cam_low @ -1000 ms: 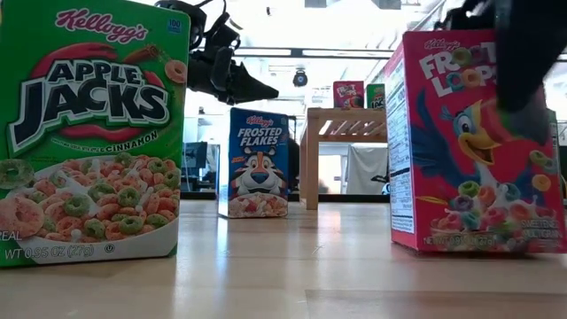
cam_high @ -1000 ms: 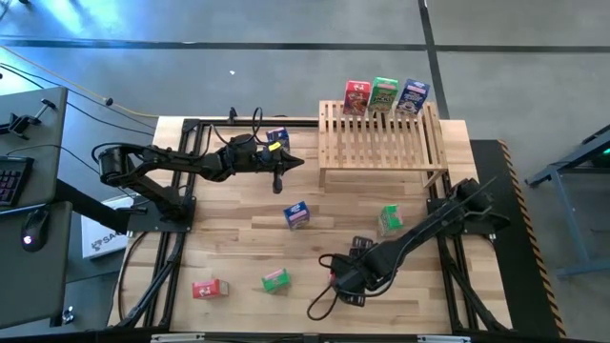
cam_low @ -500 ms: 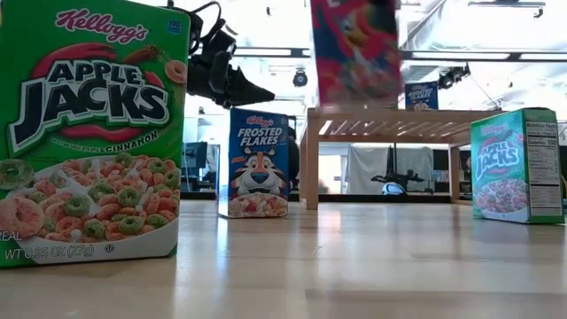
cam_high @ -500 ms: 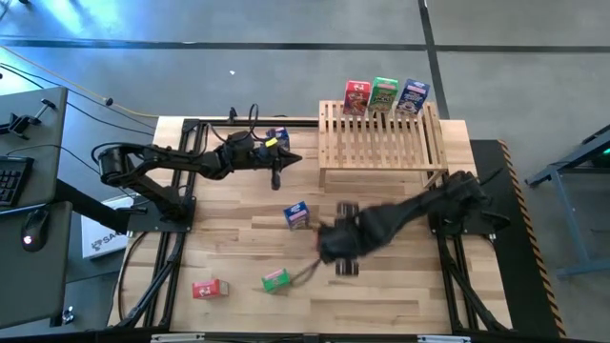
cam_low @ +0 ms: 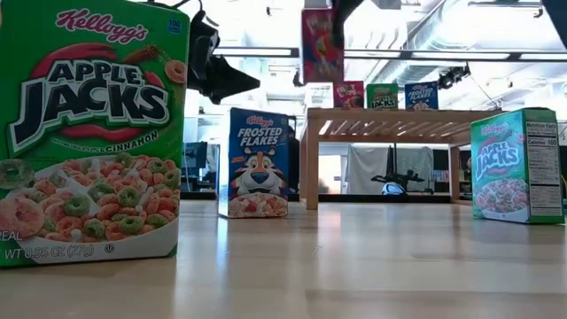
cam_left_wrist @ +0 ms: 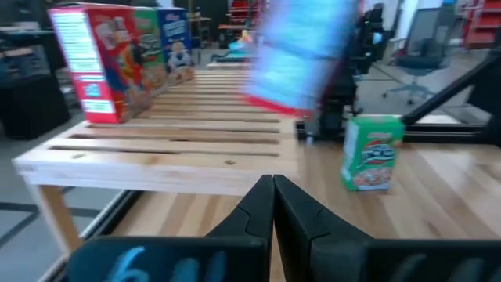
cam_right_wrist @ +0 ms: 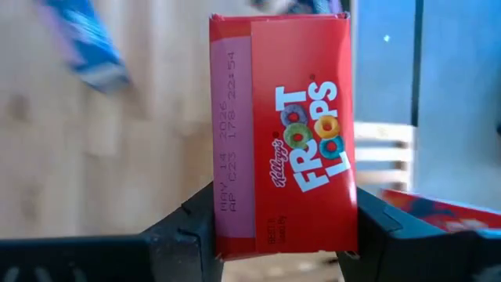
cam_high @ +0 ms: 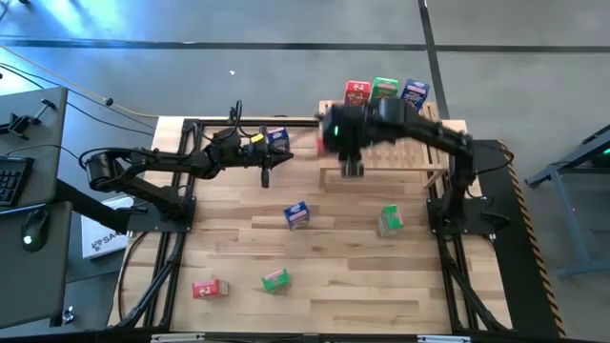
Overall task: Stack cereal on shelf
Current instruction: Put the right red cereal box on the shelf aligned with other red cereal box
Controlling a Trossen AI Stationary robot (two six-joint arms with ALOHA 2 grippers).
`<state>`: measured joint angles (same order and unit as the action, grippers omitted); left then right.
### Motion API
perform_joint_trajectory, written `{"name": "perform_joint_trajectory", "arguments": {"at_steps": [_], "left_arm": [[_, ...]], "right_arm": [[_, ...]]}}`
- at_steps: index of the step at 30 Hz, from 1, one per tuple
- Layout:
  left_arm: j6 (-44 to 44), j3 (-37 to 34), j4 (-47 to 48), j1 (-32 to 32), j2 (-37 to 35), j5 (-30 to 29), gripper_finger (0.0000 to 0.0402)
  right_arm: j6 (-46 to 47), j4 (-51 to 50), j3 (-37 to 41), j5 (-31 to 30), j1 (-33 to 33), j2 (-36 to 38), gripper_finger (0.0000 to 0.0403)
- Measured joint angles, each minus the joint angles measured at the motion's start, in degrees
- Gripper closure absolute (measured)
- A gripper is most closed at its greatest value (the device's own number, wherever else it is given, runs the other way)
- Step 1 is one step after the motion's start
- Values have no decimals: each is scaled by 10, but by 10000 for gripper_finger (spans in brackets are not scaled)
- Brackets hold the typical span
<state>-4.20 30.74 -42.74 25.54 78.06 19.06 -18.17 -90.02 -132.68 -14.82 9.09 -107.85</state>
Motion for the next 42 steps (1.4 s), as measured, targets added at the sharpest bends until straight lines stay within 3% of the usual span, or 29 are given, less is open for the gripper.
{"name": "perform_joint_trajectory", "arguments": {"at_steps": [6,10,13,18,29,42], "left_arm": [[1,0,17,-5,0,0,401],[1,0,27,-5,0,-1,401],[1,0,30,-6,0,-1,401],[1,0,32,-6,0,-1,401],[1,0,37,-6,0,-2,401],[1,0,37,-6,0,-2,401]], "right_arm": [[-75,-1,0,43,127,0,241],[-77,0,12,89,176,6,240],[-78,0,41,89,196,16,240],[-85,15,93,89,210,21,240],[-99,53,127,40,234,26,237],[-74,63,127,5,246,27,172]]}}
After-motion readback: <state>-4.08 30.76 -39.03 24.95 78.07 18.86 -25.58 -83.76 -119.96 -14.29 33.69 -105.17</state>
